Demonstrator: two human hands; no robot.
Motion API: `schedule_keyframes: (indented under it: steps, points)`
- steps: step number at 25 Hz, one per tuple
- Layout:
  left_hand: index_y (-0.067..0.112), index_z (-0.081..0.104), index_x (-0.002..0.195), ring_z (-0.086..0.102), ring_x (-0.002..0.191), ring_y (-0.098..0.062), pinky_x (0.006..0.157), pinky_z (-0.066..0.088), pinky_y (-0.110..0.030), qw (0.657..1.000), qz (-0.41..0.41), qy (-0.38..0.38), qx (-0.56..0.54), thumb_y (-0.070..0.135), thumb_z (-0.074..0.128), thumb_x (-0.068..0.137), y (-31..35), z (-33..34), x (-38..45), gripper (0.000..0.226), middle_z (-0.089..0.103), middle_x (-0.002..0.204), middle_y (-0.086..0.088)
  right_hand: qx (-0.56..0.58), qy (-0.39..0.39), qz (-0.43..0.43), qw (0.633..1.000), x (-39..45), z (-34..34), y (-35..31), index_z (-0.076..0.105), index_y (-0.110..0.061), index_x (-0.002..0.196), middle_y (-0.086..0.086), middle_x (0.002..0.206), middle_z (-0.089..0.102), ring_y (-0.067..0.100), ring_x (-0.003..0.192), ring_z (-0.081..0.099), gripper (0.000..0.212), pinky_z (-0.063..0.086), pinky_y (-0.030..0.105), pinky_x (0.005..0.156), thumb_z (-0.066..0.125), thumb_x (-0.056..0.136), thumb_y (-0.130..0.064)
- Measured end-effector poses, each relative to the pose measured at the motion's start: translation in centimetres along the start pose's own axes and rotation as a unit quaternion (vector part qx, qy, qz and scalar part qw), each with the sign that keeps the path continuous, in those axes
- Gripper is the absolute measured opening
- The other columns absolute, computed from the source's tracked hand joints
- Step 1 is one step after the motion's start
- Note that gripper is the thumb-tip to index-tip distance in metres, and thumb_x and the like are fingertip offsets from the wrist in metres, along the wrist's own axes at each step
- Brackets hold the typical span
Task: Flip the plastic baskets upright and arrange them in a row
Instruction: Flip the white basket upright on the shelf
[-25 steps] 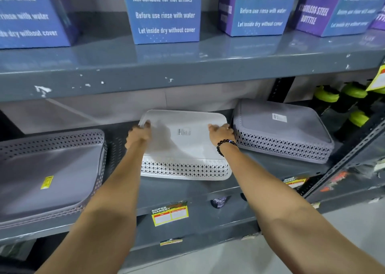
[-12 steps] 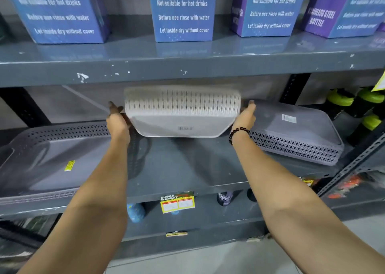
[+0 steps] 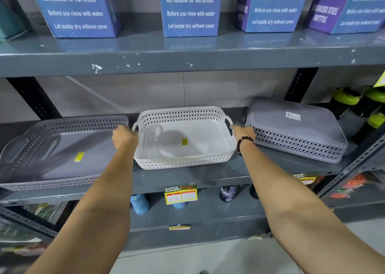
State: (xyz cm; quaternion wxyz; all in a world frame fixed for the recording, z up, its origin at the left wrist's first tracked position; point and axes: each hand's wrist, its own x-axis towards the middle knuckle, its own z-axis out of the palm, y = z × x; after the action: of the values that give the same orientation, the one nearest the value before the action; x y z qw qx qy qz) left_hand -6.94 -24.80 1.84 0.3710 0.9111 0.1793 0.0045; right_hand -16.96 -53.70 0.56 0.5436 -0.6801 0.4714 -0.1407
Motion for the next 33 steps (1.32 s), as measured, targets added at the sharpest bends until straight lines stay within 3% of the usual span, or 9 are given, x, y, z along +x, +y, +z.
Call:
schedule_keyframes:
  steps: [1,3,6,8,13,16,20,24,33]
  points:
    - [-0.010,0.063,0.106,0.060,0.110,-0.041,0.091,0.051,-0.044,0.999,0.019,0.009,0.033,0.001,0.055,0.088,-0.4,0.1,-0.2,0.023,0.064,0.114,-0.029,-0.036,0.000,-0.008,0.999,-0.5,0.0,0.1,0.063,-0.002,0.082,0.009,0.077,0.056,0.025,0.084,0.057,0.015,0.050,0.033,0.080,0.063,0.081,-0.017]
    - [-0.009,0.061,0.108,0.060,0.109,-0.043,0.089,0.051,-0.045,0.995,0.049,0.023,0.086,-0.007,0.049,0.086,-1.0,0.2,-0.5,0.025,0.063,0.114,-0.029,-0.094,0.002,-0.023,0.995,-1.2,-0.1,0.1,0.048,-0.006,0.062,0.007,0.068,0.049,0.023,0.080,0.052,0.022,0.050,0.033,0.078,0.056,0.083,-0.007]
    - [-0.008,0.060,0.110,0.060,0.109,-0.043,0.087,0.051,-0.044,0.988,0.084,0.034,0.127,-0.006,0.049,0.086,-1.3,0.2,-1.2,0.026,0.064,0.113,-0.027,-0.133,0.017,-0.042,0.990,-1.5,0.0,0.4,0.047,-0.008,0.060,0.015,0.086,0.061,0.027,0.084,0.059,0.025,0.046,0.030,0.071,0.049,0.085,-0.004]
    - [-0.007,0.060,0.109,0.061,0.108,-0.041,0.086,0.052,-0.044,0.985,0.087,0.037,0.144,-0.008,0.050,0.086,-1.5,0.1,-1.3,0.026,0.065,0.112,-0.026,-0.141,0.021,-0.047,0.989,-1.5,0.3,0.7,0.045,-0.011,0.056,0.018,0.100,0.068,0.026,0.078,0.055,0.029,0.040,0.026,0.068,0.048,0.084,-0.005]
    - [-0.009,0.060,0.110,0.063,0.105,-0.039,0.084,0.053,-0.042,0.979,0.091,0.030,0.178,-0.009,0.051,0.085,-1.7,0.0,-1.7,0.027,0.066,0.110,-0.025,-0.163,0.011,-0.061,0.985,-1.3,0.4,1.0,0.056,-0.008,0.081,0.019,0.110,0.068,0.029,0.087,0.061,0.008,0.041,0.026,0.070,0.048,0.083,-0.009]
    - [-0.008,0.053,0.122,0.056,0.113,-0.038,0.088,0.052,-0.042,0.973,0.105,0.036,0.202,-0.008,0.054,0.085,-1.4,0.2,-2.2,0.037,0.053,0.126,-0.025,-0.170,0.007,-0.070,0.983,-1.1,0.4,1.3,0.055,-0.010,0.083,0.017,0.103,0.067,0.026,0.079,0.055,0.007,0.041,0.027,0.068,0.049,0.084,-0.013]
    - [-0.008,0.041,0.129,0.045,0.123,-0.039,0.095,0.048,-0.045,0.965,0.173,0.040,0.194,-0.002,0.054,0.087,-0.4,1.1,-2.6,0.044,0.042,0.135,-0.026,-0.229,0.049,-0.152,0.960,-1.8,0.6,1.2,0.062,-0.004,0.095,0.020,0.108,0.066,0.034,0.097,0.063,0.020,0.050,0.035,0.074,0.050,0.087,-0.019]
    - [-0.009,0.043,0.128,0.049,0.121,-0.041,0.100,0.044,-0.045,0.959,0.247,-0.015,0.139,0.005,0.052,0.090,2.6,3.9,-4.4,0.042,0.044,0.134,-0.026,-0.289,0.091,-0.257,0.917,-2.5,-0.3,1.1,0.057,-0.002,0.120,0.019,0.121,0.059,0.036,0.114,0.054,0.035,0.050,0.043,0.090,0.050,0.089,-0.017]
    - [-0.003,0.047,0.128,0.054,0.117,-0.039,0.098,0.043,-0.040,0.927,0.350,-0.130,0.042,0.014,0.052,0.093,13.3,14.9,-12.7,0.039,0.047,0.135,-0.021,-0.330,0.126,-0.256,0.900,2.6,-9.1,1.3,0.048,-0.003,0.130,0.020,0.129,0.053,0.037,0.120,0.047,0.041,0.046,0.044,0.096,0.045,0.092,-0.017]
